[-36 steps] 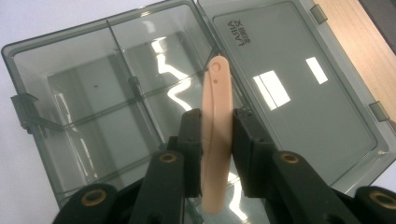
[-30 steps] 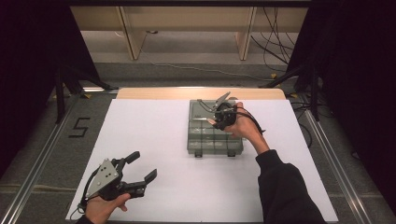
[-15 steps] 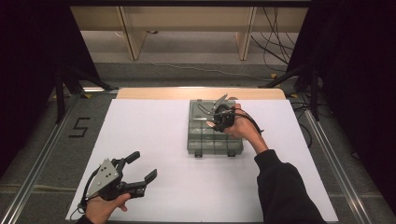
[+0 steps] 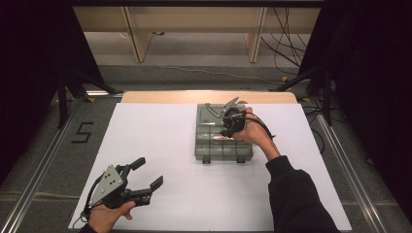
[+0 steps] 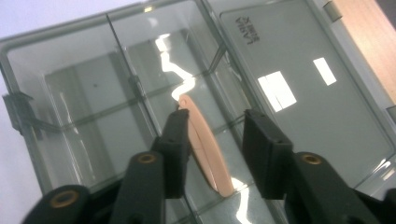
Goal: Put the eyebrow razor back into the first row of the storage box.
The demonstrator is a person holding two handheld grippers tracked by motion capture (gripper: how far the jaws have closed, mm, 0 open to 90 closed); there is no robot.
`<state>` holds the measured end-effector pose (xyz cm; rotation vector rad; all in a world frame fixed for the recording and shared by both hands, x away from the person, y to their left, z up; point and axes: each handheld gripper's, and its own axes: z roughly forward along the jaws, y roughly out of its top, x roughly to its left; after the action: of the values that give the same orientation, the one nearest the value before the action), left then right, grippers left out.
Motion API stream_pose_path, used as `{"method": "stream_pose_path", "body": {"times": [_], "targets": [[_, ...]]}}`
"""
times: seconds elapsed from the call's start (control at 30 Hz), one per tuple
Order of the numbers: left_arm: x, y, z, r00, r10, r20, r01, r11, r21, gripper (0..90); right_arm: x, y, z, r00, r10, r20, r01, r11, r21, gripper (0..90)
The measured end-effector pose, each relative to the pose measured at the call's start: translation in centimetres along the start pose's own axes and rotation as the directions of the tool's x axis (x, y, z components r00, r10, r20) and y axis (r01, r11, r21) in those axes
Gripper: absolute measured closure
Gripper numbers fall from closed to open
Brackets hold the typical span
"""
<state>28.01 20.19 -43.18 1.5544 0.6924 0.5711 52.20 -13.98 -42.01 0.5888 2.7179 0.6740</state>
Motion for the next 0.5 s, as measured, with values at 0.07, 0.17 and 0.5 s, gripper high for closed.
{"method": "stream_pose_path", "body": {"times": [0.07, 0.17, 0.5], "targets": [[0.0, 0.0, 0.0, 1.0000, 0.001, 0.000, -0.001, 1.0000, 0.000, 16.2, 0.2, 0.2, -0.3, 0.9999, 0.016, 0.002, -0.016, 1.000, -0.016, 55.2], [0.0, 0.0, 0.0, 1.0000, 0.000, 0.000, 0.000, 1.0000, 0.000, 16.2, 0.4, 0.4, -0.8, 0.9991, 0.040, 0.011, -0.040, 0.998, -0.042, 47.8], [0.0, 0.0, 0.0, 1.0000, 0.006, 0.001, -0.006, 1.0000, 0.001, 16.2, 2.1, 0.5, -3.3, 0.9951, 0.099, 0.007, -0.097, 0.984, -0.149, 36.6]]}}
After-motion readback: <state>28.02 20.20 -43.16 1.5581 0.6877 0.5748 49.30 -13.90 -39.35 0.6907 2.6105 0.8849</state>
